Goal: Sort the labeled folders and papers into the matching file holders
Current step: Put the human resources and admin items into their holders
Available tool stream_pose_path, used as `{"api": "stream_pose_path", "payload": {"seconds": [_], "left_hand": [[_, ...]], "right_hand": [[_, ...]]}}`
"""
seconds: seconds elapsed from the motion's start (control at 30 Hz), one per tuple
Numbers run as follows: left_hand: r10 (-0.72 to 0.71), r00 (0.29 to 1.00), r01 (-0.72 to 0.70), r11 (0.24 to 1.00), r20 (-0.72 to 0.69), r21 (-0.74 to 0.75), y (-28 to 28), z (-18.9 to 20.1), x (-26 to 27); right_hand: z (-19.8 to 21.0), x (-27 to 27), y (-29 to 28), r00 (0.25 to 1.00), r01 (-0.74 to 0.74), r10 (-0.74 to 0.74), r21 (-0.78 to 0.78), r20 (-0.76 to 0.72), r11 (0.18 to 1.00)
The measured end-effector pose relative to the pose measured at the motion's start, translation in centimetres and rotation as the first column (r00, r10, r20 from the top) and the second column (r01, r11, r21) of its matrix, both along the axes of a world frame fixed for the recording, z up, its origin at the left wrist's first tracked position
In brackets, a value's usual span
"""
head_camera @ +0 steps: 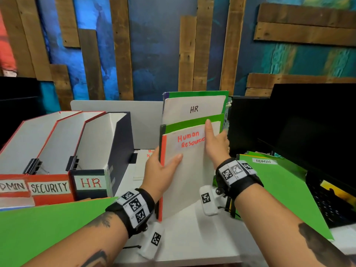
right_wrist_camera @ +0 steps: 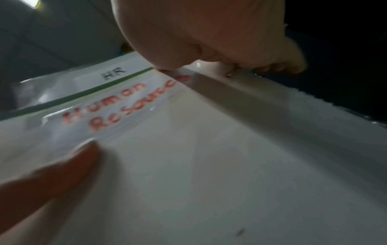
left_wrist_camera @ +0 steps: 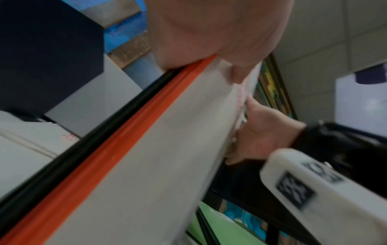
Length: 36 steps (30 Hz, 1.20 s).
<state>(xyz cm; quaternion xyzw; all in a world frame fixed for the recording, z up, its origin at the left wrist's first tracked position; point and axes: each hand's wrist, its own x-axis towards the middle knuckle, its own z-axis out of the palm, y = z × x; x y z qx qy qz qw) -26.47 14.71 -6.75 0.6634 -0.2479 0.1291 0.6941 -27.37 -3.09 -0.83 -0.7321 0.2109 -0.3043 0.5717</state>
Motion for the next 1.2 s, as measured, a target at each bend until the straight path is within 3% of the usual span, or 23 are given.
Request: {"api": "stream_pose_path", "payload": {"seconds": [0.1,0.23,0.47,0.57,0.73,1.07,1.2], "left_hand": [[-0.013,0.996,0.003,0.993,0.084,0.116,-1.7,-0.1,-1.7],[-0.047,0.987,0.009,0.971,0.153,0.238,-3.1,-0.1,-2.9],[0.040,0.984,-0.085,0.961,0.171,0.264,-2.2,0.1,-3.2],[0.056,0.987,-0.095,0.958,0.148,0.270,-2.0,0.1,-3.2],[0.043,0.992,-0.075,0.956,0.115,0.285,-1.9,-0.1,-2.9],[0.037,0.996,-0.032,0.998,-0.083,0.058,-0.9,-0.4,-1.9],[0.045,0.999,-0.044,0.988,-0.007,0.145,-0.5,-0.7,-1.9]], "right_hand": [[0.3,-0.1,2.3,0.973,-0.224,0.220,0.059,0.070,0.973],[1.1,-1.5,4.4,0.867,-0.498,0.488,0.231,0.105,0.836],[1.5,-2.3,3.8,0.761,-0.637,0.644,0.281,0.081,0.718],[1.5,-2.5,3.8,0.734,-0.670,0.666,0.310,0.137,0.674],[1.7,-3.1,3.9,0.731,-0.679,0.654,0.302,0.194,0.669],[2.1,-4.2,4.2,0.712,-0.702,0.632,0.297,0.306,0.647],[2.3,-3.9,5.1,0.731,-0.682,0.631,0.286,0.260,0.673]]}}
